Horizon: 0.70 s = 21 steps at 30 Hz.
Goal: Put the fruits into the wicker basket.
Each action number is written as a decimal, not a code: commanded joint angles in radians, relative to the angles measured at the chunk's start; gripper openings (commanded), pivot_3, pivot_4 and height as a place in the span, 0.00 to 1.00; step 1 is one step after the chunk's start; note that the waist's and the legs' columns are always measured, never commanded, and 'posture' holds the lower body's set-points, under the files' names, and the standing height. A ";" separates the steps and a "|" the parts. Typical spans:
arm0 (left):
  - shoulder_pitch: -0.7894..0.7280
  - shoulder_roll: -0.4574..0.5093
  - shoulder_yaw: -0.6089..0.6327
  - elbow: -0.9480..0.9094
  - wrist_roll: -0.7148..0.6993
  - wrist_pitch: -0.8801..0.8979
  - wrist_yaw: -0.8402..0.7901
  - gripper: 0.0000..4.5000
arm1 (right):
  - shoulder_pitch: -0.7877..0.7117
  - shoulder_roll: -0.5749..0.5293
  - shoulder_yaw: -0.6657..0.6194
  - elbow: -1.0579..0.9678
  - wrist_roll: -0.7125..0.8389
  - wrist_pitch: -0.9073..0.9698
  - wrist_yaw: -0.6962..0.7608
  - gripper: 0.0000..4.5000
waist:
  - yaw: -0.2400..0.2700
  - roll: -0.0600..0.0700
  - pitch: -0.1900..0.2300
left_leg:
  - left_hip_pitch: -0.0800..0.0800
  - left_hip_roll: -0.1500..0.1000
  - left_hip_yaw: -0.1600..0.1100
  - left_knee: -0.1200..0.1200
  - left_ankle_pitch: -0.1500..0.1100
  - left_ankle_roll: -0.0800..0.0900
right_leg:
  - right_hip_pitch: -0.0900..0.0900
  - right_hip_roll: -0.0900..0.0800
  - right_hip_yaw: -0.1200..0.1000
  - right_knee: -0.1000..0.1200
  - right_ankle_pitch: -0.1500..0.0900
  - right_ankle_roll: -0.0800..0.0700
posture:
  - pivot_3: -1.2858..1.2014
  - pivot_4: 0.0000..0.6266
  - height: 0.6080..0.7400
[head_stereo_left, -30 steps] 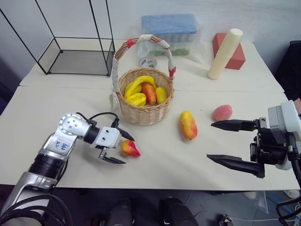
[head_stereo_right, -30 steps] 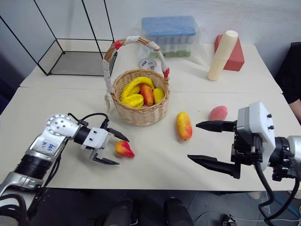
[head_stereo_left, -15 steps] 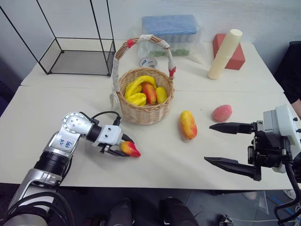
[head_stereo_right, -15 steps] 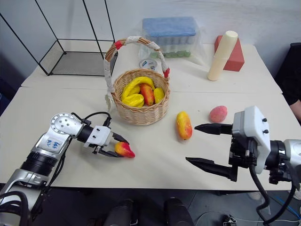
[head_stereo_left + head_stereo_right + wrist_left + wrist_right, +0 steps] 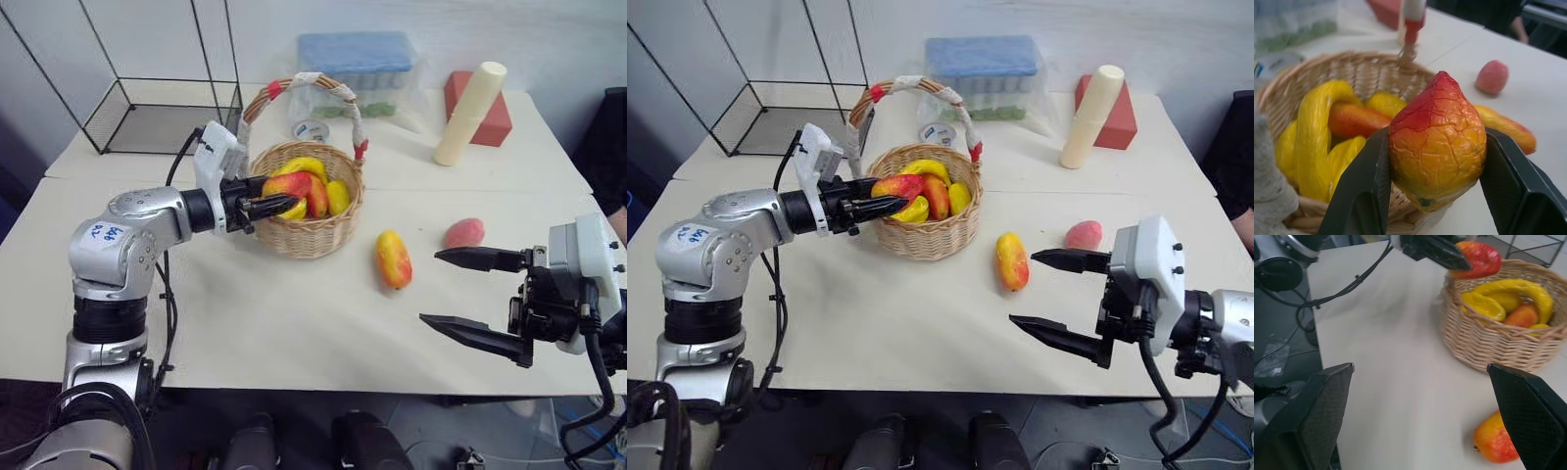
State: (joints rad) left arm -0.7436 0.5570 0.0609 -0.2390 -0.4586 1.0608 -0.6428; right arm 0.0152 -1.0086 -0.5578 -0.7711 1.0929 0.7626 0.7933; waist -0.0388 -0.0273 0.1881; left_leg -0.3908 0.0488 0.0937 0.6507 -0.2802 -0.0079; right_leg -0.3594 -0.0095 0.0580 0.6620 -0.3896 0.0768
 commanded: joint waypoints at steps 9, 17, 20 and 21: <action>0.007 0.005 -0.093 -0.090 0.118 -0.090 0.128 0.88 | -0.036 0.033 0.043 0.007 -0.044 -0.050 -0.055 1.00 | 0.011 0.000 0.000 | 0.001 0.000 0.000 -0.001 0.002 -0.001 | 0.001 0.000 0.000 0.000 0.000 0.000 | 0.52 0.24 1.00; -0.011 -0.023 0.038 -0.062 -0.070 -0.224 -0.059 0.99 | -0.022 0.046 0.057 0.015 -0.080 -0.041 -0.090 1.00 | 0.011 0.000 0.000 | 0.001 0.000 0.000 -0.001 0.003 -0.001 | 0.000 0.000 0.000 0.000 0.000 0.000 | 0.52 0.24 1.00; 0.029 0.076 0.059 -0.104 -0.178 -0.267 -0.294 0.99 | -0.042 0.064 0.133 0.036 -0.141 -0.019 -0.167 1.00 | 0.008 0.000 0.000 | 0.001 0.000 0.000 -0.001 0.003 -0.001 | 0.000 0.000 0.000 0.000 0.000 0.000 | 0.52 0.24 1.00; 0.046 0.122 0.045 -0.113 -0.181 -0.302 -0.375 0.99 | -0.056 0.073 0.165 0.046 -0.158 -0.008 -0.197 1.00 | 0.001 0.000 0.000 | 0.001 0.000 0.000 -0.001 0.003 -0.002 | 0.000 0.000 0.000 0.000 0.000 0.000 | 0.52 0.24 1.00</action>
State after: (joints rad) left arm -0.7100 0.6311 0.0964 -0.3023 -0.6012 0.8184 -0.8817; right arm -0.0276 -0.9502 -0.4256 -0.7348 0.9632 0.7460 0.6468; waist -0.0382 -0.0273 0.1881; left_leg -0.3893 0.0493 0.0947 0.6487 -0.2770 -0.0107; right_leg -0.3597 -0.0090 0.0584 0.6623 -0.3896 0.0764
